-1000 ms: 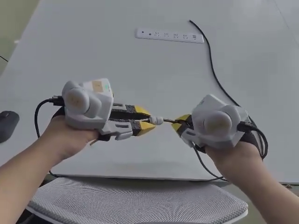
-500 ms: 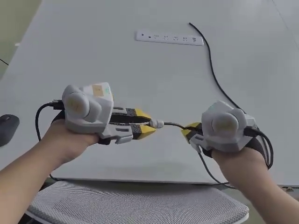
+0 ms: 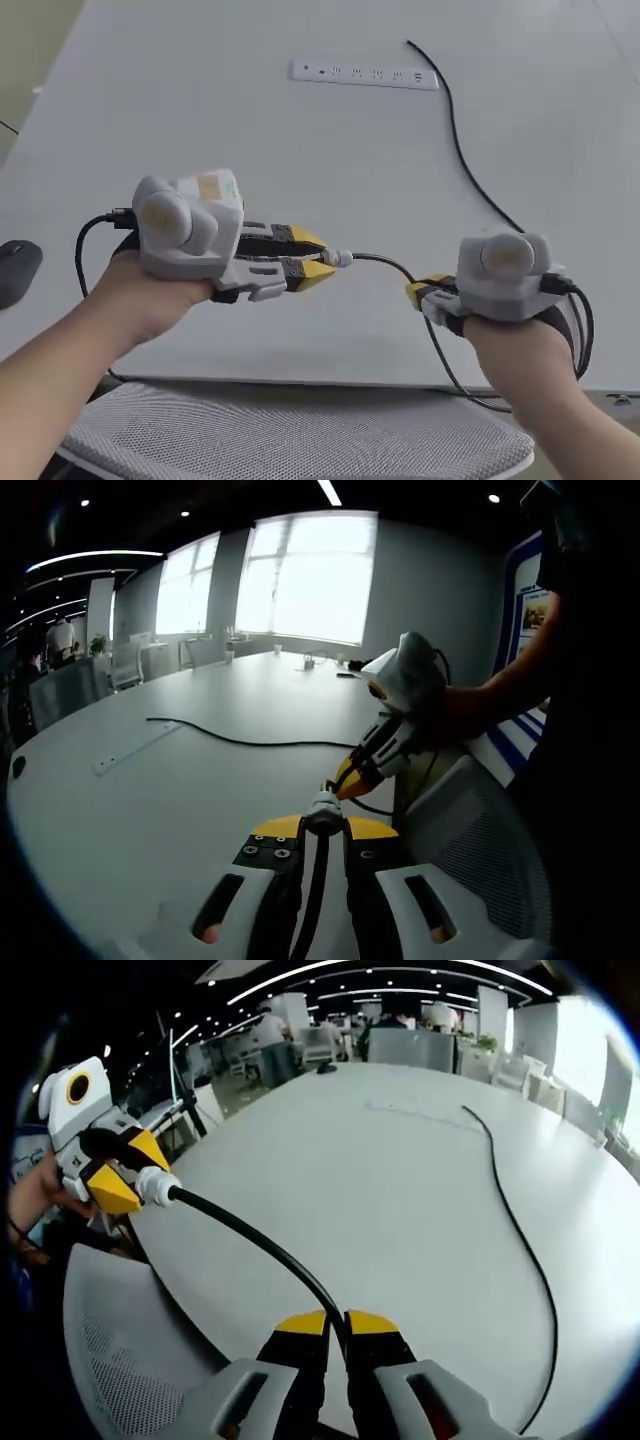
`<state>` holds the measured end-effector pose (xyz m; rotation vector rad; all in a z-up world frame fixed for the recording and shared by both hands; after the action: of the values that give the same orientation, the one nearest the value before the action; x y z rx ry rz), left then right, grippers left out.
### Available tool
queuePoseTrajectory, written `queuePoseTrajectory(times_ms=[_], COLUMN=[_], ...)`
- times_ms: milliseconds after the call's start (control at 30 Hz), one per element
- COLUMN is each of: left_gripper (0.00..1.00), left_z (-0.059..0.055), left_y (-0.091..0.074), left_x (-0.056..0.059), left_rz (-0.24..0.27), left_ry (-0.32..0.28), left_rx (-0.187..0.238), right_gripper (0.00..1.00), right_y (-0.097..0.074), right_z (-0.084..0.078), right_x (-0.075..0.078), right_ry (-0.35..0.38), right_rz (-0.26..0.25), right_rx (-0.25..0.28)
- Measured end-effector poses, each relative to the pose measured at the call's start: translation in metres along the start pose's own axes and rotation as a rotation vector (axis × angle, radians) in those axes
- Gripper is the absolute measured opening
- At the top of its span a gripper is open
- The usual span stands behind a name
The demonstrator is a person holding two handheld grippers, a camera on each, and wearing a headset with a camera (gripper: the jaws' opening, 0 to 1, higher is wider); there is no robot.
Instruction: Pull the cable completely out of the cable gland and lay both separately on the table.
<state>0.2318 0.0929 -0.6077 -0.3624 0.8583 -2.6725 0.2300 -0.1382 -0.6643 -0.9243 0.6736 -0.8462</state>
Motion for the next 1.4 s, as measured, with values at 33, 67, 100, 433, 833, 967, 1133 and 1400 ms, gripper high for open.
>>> queuePoseTrajectory(times_ms=[33, 67, 100, 433, 833, 967, 1133, 1400], left_gripper=[0.15, 0.15, 0.15, 0.15, 0.15, 0.15, 0.15, 0.15], left_z=[0.0, 0.0, 0.0, 0.001, 0.0, 0.0, 0.002, 0.003], left_y=[0.0, 0.001, 0.001, -0.001, -0.005, -0.005, -0.004, -0.005], left_x=[0.0, 0.0, -0.001, -0.004, -0.008, -0.008, -0.008, -0.009], left_rz=[0.0, 0.0, 0.0, 0.01, 0.022, 0.021, 0.02, 0.018], left_ry=[0.0, 0.001, 0.0, -0.008, -0.012, -0.011, -0.012, -0.012], left_rx=[-0.002, -0.002, -0.001, 0.006, 0.004, 0.003, 0.007, 0.002], right_gripper=[0.0, 0.0, 0.0, 0.02, 0.2, 0.18, 0.15, 0.08], right_y=[0.0, 0.0, -0.001, -0.007, -0.037, -0.045, -0.038, -0.028], right_z=[0.001, 0.001, 0.001, 0.003, 0.025, 0.044, 0.056, 0.065], right_x=[0.0, -0.001, 0.0, -0.004, -0.029, -0.049, -0.065, -0.071], right_ry=[-0.009, -0.017, -0.023, -0.096, -0.296, -0.475, -0.631, -0.734], right_rz=[-0.004, -0.007, -0.009, -0.008, 0.018, 0.012, -0.004, -0.022], right_rx=[0.002, 0.002, 0.002, 0.021, 0.11, 0.149, 0.15, 0.149])
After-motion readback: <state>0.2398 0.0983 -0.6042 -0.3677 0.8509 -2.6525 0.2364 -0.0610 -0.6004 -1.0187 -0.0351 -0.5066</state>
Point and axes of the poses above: the centre of the closed fingertips' face, and the gripper's own axes: y roughly forward along the fingers, x roughly to its right, z roughly out of its top, the point moved 10 cm from there along -y, roughly backward along the fingers, and after that the axes turned 13 degrees about -x, right-handed, at the moved point
